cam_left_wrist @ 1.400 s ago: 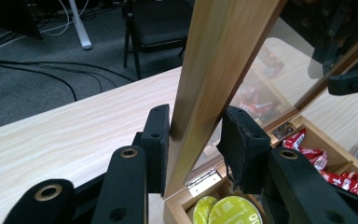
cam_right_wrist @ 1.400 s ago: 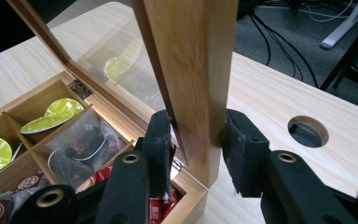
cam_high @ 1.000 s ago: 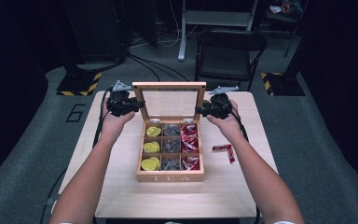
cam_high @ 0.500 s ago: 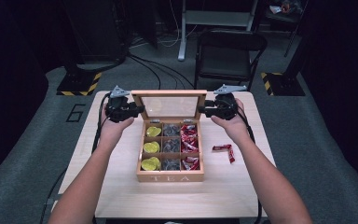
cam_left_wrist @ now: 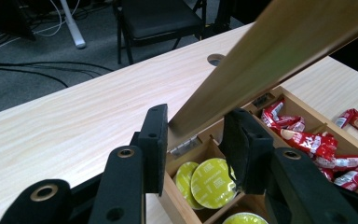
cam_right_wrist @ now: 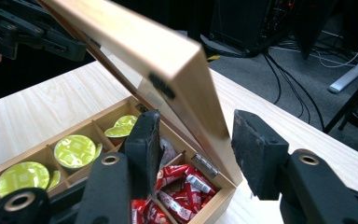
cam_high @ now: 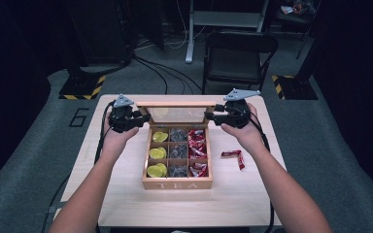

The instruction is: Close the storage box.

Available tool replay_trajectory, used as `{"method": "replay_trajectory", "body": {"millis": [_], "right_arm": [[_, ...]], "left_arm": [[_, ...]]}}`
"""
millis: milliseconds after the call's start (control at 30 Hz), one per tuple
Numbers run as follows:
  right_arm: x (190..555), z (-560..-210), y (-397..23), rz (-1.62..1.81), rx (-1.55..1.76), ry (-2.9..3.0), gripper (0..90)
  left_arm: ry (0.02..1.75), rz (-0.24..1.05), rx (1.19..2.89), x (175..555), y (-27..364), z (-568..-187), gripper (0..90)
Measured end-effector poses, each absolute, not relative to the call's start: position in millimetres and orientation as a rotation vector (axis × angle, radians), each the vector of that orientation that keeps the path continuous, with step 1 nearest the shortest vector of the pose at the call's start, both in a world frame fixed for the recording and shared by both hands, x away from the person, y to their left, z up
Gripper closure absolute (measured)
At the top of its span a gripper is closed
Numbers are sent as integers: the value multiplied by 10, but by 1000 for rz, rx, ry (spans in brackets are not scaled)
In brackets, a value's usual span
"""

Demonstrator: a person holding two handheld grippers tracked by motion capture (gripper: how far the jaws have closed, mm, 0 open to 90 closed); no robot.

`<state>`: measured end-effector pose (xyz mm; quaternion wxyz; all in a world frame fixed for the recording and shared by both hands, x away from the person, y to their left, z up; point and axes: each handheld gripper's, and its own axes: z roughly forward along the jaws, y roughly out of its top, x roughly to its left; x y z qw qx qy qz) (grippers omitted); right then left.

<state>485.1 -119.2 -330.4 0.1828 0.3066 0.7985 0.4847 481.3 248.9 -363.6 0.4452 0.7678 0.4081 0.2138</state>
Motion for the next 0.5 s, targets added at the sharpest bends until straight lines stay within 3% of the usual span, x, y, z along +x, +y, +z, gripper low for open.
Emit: {"method": "replay_trajectory", "body": {"millis": [233,500], "right_arm": [[4673,-3239,-1192,1372,813,2249,510],[4551,-3256,-1196,1341,755,2241,567]], "left_arm": [[998,537,1909,4730,2489,-3680,609],[996,516,1909,4662,2503,-3728,602]]}}
